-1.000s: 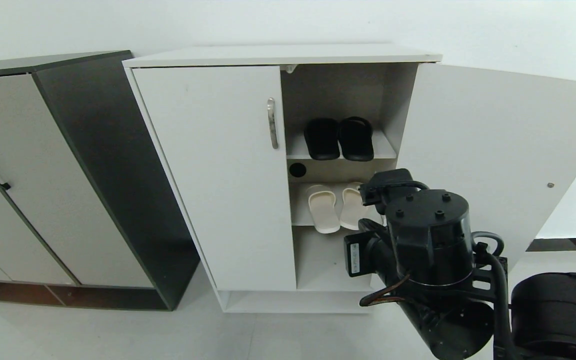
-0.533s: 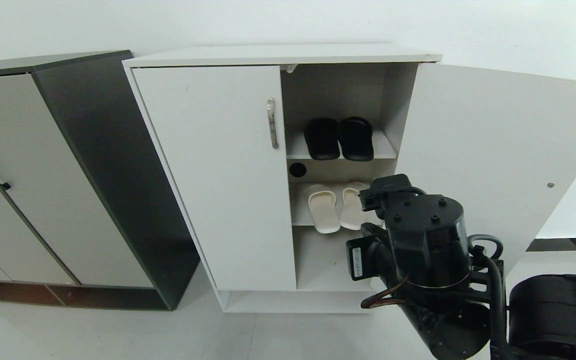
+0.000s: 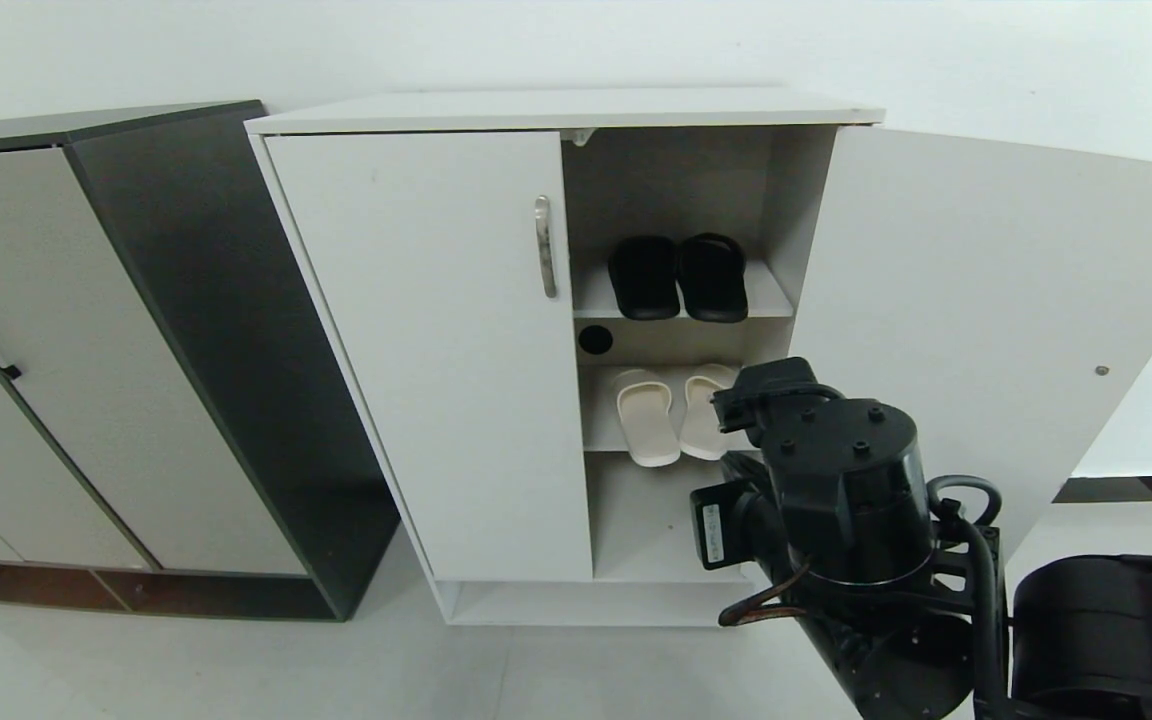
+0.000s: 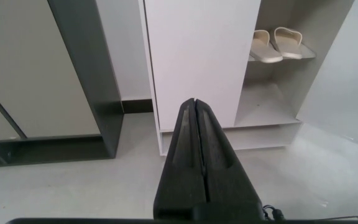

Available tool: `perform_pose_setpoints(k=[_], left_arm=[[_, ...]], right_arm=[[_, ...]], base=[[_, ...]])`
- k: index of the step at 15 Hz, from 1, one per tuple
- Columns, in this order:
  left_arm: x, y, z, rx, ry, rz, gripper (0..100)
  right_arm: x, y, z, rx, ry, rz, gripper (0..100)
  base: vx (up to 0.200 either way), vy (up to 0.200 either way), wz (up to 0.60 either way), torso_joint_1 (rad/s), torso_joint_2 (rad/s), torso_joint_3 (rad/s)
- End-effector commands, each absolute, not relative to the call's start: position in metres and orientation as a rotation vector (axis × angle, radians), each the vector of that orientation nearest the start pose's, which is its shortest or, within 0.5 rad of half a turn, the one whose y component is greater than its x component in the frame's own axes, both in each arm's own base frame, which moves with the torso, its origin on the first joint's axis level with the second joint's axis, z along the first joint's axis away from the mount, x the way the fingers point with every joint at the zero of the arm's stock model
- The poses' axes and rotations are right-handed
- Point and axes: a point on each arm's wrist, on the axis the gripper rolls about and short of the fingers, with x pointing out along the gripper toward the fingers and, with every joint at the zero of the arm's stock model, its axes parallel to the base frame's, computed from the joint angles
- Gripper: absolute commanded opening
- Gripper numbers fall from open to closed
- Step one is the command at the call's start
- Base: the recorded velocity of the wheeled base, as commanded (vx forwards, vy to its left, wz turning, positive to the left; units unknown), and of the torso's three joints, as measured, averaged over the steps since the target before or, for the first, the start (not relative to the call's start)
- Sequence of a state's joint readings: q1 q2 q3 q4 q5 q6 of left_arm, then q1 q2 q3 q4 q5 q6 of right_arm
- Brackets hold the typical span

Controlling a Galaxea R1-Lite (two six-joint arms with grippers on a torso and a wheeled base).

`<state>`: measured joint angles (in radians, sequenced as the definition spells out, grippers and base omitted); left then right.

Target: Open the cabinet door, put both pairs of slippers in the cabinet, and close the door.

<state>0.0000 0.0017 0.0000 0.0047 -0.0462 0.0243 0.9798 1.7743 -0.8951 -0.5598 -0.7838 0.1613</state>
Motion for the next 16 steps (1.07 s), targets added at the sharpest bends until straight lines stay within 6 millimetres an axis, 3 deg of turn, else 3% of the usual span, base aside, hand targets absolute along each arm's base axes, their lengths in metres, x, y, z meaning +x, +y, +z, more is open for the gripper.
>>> perform_pose_setpoints(k=[1, 9, 16], left_arm=[[-0.0227, -0.001, 0.075, 0.024, 0.006, -0.046, 0], [-0.0227, -0.001, 0.075, 0.024, 0.006, -0.046, 0], [-0.0227, -0.001, 0.075, 0.024, 0.006, -0.046, 0]], right_arm=[[0.1921, 0.2581, 0.176, -0.09, 0.221, 0.177, 0], [0.1923, 0.2583, 0.1755, -0.091, 0.221, 0.177, 0], [0.1935, 0.2601, 0.1716, -0.103, 0.229, 0.176, 0]], base=[[0.0, 0.0, 0.0, 0.0, 0.0, 0.0], [0.0, 0.0, 0.0, 0.0, -0.01, -0.011], [0.0, 0.0, 0.0, 0.043, -0.37, -0.335]])
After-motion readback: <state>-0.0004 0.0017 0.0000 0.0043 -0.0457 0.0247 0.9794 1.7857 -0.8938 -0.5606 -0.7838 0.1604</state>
